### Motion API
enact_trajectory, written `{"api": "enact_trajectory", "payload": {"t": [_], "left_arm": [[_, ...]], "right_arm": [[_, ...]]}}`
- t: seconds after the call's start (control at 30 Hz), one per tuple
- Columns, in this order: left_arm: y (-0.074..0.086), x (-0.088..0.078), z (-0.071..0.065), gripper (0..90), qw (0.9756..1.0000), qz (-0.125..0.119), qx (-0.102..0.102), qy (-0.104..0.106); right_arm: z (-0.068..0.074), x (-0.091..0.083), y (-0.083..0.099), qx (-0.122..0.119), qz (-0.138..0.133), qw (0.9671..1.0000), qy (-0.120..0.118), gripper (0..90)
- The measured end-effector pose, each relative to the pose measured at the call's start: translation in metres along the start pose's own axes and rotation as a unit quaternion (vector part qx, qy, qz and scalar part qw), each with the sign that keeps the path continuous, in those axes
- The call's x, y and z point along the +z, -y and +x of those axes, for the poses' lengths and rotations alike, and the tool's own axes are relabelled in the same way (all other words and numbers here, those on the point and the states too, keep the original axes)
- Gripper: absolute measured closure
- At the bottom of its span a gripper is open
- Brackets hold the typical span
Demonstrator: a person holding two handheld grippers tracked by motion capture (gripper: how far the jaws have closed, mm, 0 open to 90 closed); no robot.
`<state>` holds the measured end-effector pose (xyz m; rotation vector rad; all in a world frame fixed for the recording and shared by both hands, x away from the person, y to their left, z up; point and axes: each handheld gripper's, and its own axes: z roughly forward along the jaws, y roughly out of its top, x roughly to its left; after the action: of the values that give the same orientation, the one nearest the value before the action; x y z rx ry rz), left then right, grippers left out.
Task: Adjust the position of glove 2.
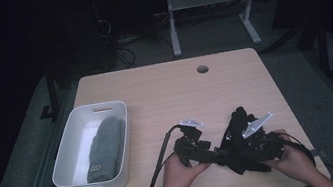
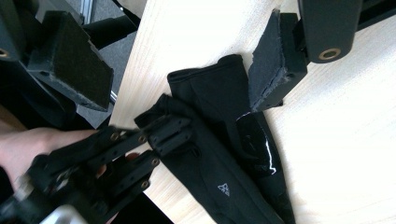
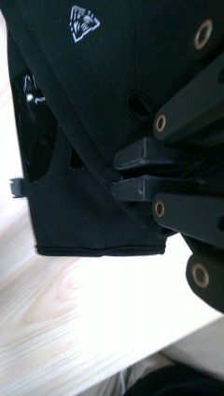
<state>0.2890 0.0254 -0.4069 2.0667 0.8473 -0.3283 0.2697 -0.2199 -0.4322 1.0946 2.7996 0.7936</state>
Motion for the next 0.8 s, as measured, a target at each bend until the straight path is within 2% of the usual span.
{"api": "enact_trajectory", "payload": {"t": [0.17, 0.3, 0.43, 0.5, 0.6, 0.67, 0.8], "left_arm": [[-0.001, -0.001, 0.000, 22.2, 1.0000, -0.001, 0.000, -0.001], [-0.002, -0.002, 0.000, 22.2, 1.0000, -0.004, 0.002, -0.002], [-0.001, -0.004, 0.001, 22.2, 1.0000, -0.007, -0.003, -0.005], [-0.001, -0.007, 0.003, 22.3, 0.9999, -0.010, -0.005, -0.007], [0.000, -0.011, 0.006, 22.3, 0.9998, -0.014, -0.003, -0.011], [0.002, -0.013, 0.008, 22.3, 0.9998, -0.011, 0.000, -0.015], [0.008, -0.017, 0.014, 22.3, 0.9997, -0.011, -0.008, -0.022]], "right_arm": [[-0.002, -0.020, -0.008, 0.017, -0.015, 0.9997, -0.001, 85.6], [-0.001, -0.036, -0.021, 0.035, -0.027, 0.9989, -0.013, 85.6], [0.002, -0.044, -0.039, 0.035, -0.023, 0.9991, -0.011, 85.6], [0.004, -0.047, -0.049, 0.036, -0.020, 0.9990, -0.019, 85.6], [0.006, -0.038, -0.063, 0.047, -0.022, 0.9977, -0.043, 85.5], [0.008, -0.027, -0.068, 0.050, -0.021, 0.9969, -0.057, 85.3], [0.015, 0.001, -0.075, 0.045, -0.012, 0.9962, -0.074, 85.0]]}}
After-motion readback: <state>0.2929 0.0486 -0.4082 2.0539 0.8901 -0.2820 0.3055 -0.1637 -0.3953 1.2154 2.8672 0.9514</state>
